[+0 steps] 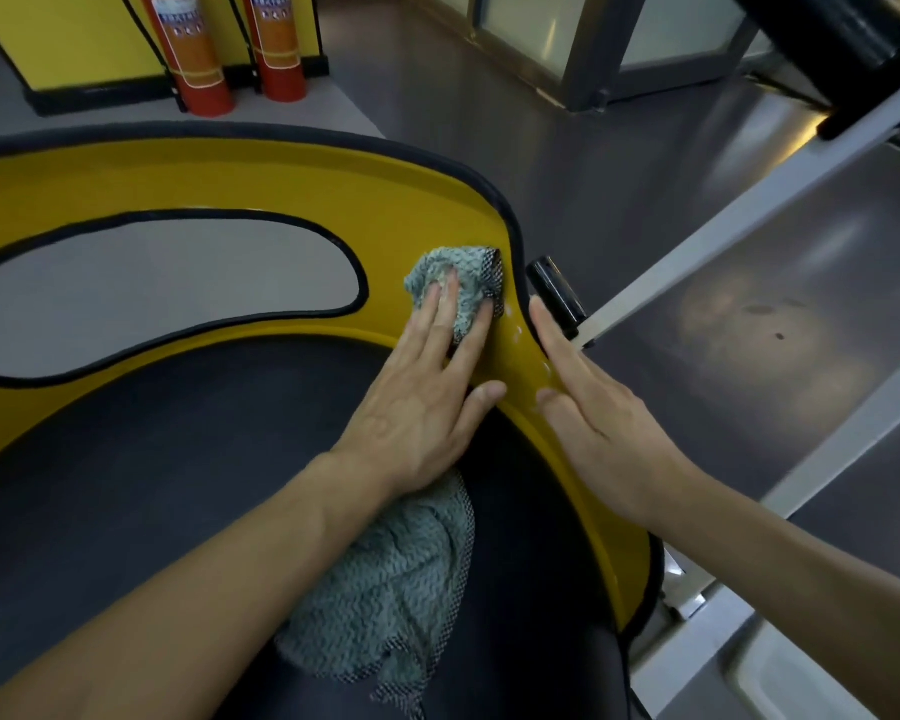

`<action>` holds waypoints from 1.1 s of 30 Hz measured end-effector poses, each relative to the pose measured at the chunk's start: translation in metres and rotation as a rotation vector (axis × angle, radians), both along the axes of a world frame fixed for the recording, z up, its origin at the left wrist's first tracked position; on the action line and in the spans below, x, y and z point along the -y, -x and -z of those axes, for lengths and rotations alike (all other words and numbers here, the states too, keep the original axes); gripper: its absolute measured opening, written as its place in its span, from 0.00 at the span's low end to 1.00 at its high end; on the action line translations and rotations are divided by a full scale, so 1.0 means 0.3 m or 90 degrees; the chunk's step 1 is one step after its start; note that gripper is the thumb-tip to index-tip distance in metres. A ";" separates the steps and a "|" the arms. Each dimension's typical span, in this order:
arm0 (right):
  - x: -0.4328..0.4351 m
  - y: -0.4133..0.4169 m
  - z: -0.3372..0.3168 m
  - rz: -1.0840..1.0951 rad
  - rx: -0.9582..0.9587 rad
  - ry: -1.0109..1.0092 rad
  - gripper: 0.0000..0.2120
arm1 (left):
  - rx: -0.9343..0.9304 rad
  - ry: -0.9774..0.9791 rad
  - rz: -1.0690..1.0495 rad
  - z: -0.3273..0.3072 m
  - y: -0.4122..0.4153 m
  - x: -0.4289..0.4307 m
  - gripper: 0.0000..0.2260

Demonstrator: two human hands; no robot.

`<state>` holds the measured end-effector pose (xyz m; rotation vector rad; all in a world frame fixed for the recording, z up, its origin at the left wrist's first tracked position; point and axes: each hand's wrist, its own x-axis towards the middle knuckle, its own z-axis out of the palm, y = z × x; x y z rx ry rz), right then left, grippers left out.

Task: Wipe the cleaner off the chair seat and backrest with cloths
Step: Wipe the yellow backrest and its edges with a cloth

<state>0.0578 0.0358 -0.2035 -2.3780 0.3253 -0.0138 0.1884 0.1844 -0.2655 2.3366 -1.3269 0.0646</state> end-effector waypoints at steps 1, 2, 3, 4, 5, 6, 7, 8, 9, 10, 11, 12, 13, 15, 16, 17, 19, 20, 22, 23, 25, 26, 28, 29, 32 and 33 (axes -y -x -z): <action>0.000 -0.001 -0.001 0.000 0.000 0.002 0.30 | -0.016 -0.003 -0.001 0.011 0.002 -0.003 0.30; 0.002 0.000 -0.004 0.001 0.000 0.005 0.31 | -0.043 -0.019 0.000 0.032 0.009 -0.005 0.30; 0.001 0.002 -0.006 -0.001 -0.003 0.007 0.31 | -0.066 -0.051 -0.002 0.057 0.021 -0.013 0.31; -0.002 0.002 -0.007 -0.005 -0.004 0.008 0.31 | -0.078 -0.088 -0.012 0.079 0.032 -0.023 0.32; -0.003 0.001 -0.010 -0.006 -0.004 0.008 0.31 | -0.085 -0.119 -0.021 0.093 0.038 -0.026 0.33; -0.002 0.001 -0.012 -0.005 -0.004 0.007 0.31 | -0.094 -0.129 -0.024 0.095 0.039 -0.023 0.33; -0.001 0.001 -0.011 -0.008 -0.005 0.006 0.31 | -0.104 -0.118 -0.024 0.085 0.038 -0.019 0.34; -0.002 0.000 -0.008 -0.010 -0.003 0.006 0.31 | -0.104 -0.091 -0.026 0.061 0.034 -0.016 0.34; -0.003 0.000 -0.007 -0.007 0.000 0.006 0.30 | -0.091 -0.055 -0.026 0.034 0.022 -0.008 0.33; -0.001 0.001 -0.007 -0.004 -0.001 0.005 0.30 | -0.069 -0.020 -0.026 0.008 0.009 -0.001 0.33; 0.000 0.002 -0.008 -0.006 -0.005 0.004 0.30 | -0.047 0.005 -0.026 -0.019 -0.001 0.005 0.34; -0.001 0.002 -0.008 -0.009 -0.010 0.002 0.30 | -0.028 0.010 -0.026 -0.039 -0.008 0.003 0.34; -0.003 0.003 -0.009 -0.009 -0.011 -0.002 0.30 | -0.013 -0.006 -0.023 -0.043 -0.012 -0.003 0.33; 0.001 0.005 -0.010 -0.001 -0.004 -0.006 0.29 | -0.018 -0.089 -0.005 -0.015 -0.002 -0.016 0.34; 0.002 0.005 -0.010 0.000 -0.003 -0.006 0.29 | -0.028 -0.149 0.004 0.013 0.010 -0.023 0.35; 0.000 0.004 -0.010 -0.001 -0.003 -0.006 0.29 | -0.031 -0.207 0.010 0.043 0.019 -0.032 0.36; 0.001 0.000 -0.007 -0.001 -0.002 -0.008 0.29 | -0.025 -0.267 0.006 0.084 0.025 -0.037 0.38; 0.003 -0.001 -0.005 -0.002 -0.002 -0.009 0.29 | -0.032 -0.266 0.004 0.088 0.024 -0.035 0.39; 0.001 0.001 -0.006 -0.004 -0.004 -0.016 0.29 | -0.055 -0.207 -0.005 0.065 0.025 -0.029 0.39; 0.002 0.002 -0.006 -0.003 -0.003 -0.019 0.29 | -0.061 -0.154 -0.014 0.044 0.023 -0.023 0.39; 0.002 0.003 -0.007 0.000 -0.007 -0.022 0.29 | -0.061 -0.050 -0.031 -0.011 0.017 -0.005 0.38; 0.001 0.004 -0.008 0.000 -0.012 -0.024 0.29 | -0.051 -0.022 -0.034 -0.032 0.015 0.003 0.38; -0.001 0.003 -0.010 -0.002 -0.011 -0.023 0.29 | -0.037 -0.011 -0.033 -0.044 0.019 0.006 0.37; -0.001 0.003 -0.011 -0.002 -0.006 -0.019 0.29 | -0.047 -0.028 -0.026 -0.031 0.027 0.005 0.37; 0.000 0.002 -0.015 -0.010 -0.011 -0.006 0.29 | -0.054 -0.179 0.004 0.051 0.070 -0.010 0.39; 0.000 0.003 -0.015 -0.014 -0.015 -0.006 0.29 | -0.035 -0.223 0.009 0.074 0.080 -0.016 0.40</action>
